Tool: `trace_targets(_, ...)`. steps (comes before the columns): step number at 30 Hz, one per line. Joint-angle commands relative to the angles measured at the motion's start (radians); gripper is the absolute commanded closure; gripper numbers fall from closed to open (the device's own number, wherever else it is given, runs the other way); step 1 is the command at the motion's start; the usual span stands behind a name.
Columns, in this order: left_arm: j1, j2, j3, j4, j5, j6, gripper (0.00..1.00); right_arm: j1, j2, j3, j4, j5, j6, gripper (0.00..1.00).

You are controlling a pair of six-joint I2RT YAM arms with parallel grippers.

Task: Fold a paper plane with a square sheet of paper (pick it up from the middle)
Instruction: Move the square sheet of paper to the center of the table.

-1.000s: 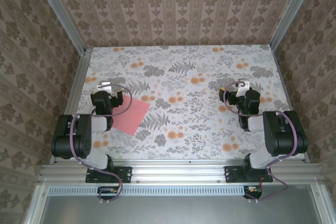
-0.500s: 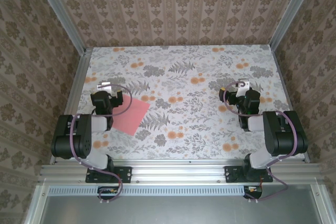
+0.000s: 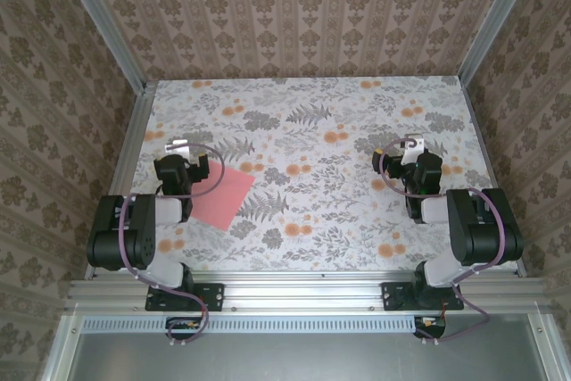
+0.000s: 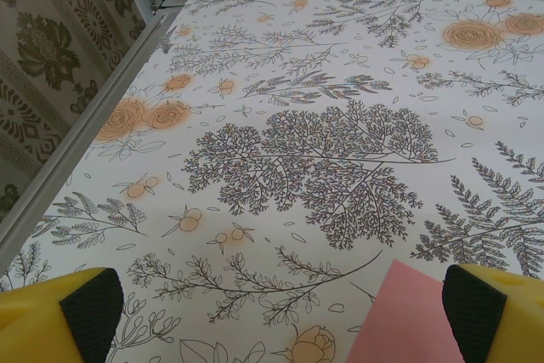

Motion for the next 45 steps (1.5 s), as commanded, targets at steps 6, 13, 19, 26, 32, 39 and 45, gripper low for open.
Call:
trace_targets(6, -0.003, -0.007, 0.003, 0.025, -0.002, -0.004, 0.0, 0.002, 0.005, -0.002, 0.024, -0.021, 0.01, 0.0)
trace_targets(13, -0.002, -0.008, 0.004, 0.024, -0.001, -0.004, 0.0, 0.002, 0.005, -0.002, 0.024, -0.021, 0.009, 0.0)
trace_targets(19, -0.002, -0.008, 0.004, 0.024, -0.001, -0.004, 0.0, 0.002, 0.004, -0.002, 0.024, -0.021, 0.009, 0.0)
trace_targets(26, -0.001, -0.007, 0.004, 0.024, -0.001, -0.004, 0.0, 0.003, 0.005, 0.002, 0.02, -0.02, 0.007, 0.0)
trace_targets(32, -0.001, -0.008, 0.004, 0.024, -0.002, -0.004, 0.0, 0.005, 0.005, -0.001, 0.024, -0.028, 0.004, 0.0)
trace_targets(39, -0.002, -0.007, 0.004, 0.024, -0.002, -0.004, 0.0, 0.031, -0.001, 0.001, 0.011, 0.06, 0.0, 0.0)
trace_targets(45, -0.007, -0.054, 0.037, -0.075, 0.045, 0.02, 0.0, 0.031, -0.097, -0.076, 0.067, 0.108, 0.021, 0.0)
